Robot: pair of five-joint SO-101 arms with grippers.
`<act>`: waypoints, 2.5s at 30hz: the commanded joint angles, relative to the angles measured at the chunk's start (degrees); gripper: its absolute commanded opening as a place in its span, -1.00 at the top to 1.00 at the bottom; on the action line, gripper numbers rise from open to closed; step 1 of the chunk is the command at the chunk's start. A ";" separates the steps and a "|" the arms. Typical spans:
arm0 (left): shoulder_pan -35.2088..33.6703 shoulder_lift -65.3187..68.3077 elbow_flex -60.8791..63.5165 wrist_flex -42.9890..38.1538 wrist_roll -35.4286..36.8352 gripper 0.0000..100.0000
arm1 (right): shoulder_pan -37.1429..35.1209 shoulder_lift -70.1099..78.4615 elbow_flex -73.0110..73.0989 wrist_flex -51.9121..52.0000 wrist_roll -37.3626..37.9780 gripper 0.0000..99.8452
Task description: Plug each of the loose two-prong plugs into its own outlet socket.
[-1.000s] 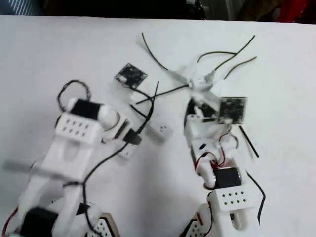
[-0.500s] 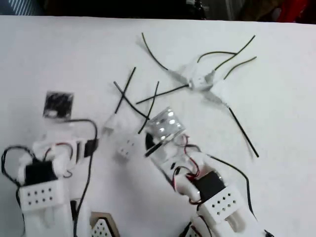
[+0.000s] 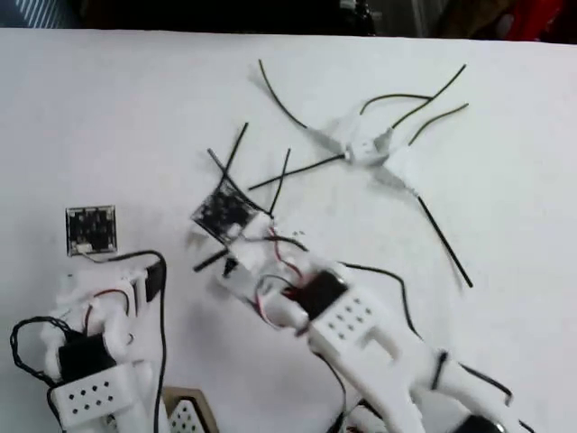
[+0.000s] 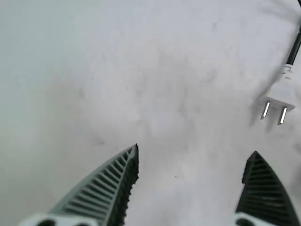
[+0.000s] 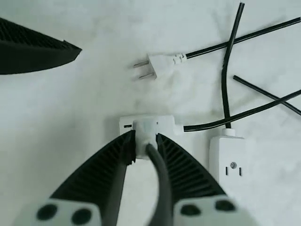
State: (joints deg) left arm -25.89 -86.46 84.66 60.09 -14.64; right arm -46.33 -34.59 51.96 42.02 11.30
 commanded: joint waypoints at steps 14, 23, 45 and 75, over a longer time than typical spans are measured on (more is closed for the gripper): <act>-0.66 -4.35 0.70 -0.35 0.70 0.31 | -3.03 15.69 -8.53 -0.57 0.44 0.97; -0.66 -4.35 0.70 -0.35 0.70 0.31 | -3.12 20.79 -8.44 -3.91 0.44 0.97; -0.66 -4.35 0.79 -0.35 0.53 0.31 | -0.22 20.88 -8.00 -1.27 4.48 0.97; -0.66 -4.35 0.79 -0.35 0.53 0.31 | -0.57 10.86 -6.33 -3.21 4.40 0.97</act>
State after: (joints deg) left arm -25.89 -89.98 85.71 60.09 -14.64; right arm -47.65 -15.60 46.42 39.21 15.25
